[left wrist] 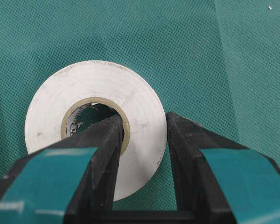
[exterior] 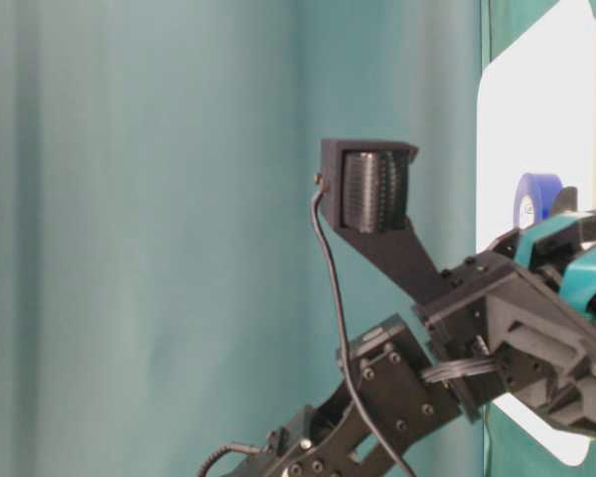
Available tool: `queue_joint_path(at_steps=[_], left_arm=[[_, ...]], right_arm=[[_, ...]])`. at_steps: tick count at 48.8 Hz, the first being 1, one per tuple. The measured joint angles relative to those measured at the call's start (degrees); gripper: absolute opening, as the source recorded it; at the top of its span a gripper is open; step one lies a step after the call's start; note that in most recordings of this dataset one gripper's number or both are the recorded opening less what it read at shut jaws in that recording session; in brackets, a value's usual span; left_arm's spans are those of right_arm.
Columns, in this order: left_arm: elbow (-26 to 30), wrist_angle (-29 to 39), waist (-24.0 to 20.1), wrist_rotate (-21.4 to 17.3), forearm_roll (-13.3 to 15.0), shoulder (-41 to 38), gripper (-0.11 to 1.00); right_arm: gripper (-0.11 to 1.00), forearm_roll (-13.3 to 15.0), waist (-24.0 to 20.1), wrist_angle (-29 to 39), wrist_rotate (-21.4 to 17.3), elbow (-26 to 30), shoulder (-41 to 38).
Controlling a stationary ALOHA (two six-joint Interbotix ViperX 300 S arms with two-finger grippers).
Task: Put the tape into the white case with the left arm.
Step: 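Grip the white roll's core with the left gripper and lift, then carry the white roll into the tray's right side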
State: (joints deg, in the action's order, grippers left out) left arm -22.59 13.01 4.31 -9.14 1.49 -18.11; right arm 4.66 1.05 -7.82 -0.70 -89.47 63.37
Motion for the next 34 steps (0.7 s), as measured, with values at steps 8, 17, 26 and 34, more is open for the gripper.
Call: queue_joint_path(at_steps=[8, 17, 26, 34], left_arm=[[0.2, 1.1, 0.2, 0.1, 0.0, 0.5, 0.26], [0.4, 3.6, 1.1, 0.0, 0.0, 4.4, 0.26], [1.8, 8.1, 1.7, -0.1, 0.0, 8.0, 0.26], [3.7, 10.9, 1.5, -1.7, -0.1, 8.8, 0.26]], right_arm=[[-0.09, 0.0, 0.0, 0.0, 0.0, 0.0, 0.0], [-0.09, 0.0, 0.0, 0.0, 0.0, 0.0, 0.0], [-0.09, 0.0, 0.0, 0.0, 0.0, 0.0, 0.0], [-0.09, 0.0, 0.0, 0.0, 0.0, 0.0, 0.0]])
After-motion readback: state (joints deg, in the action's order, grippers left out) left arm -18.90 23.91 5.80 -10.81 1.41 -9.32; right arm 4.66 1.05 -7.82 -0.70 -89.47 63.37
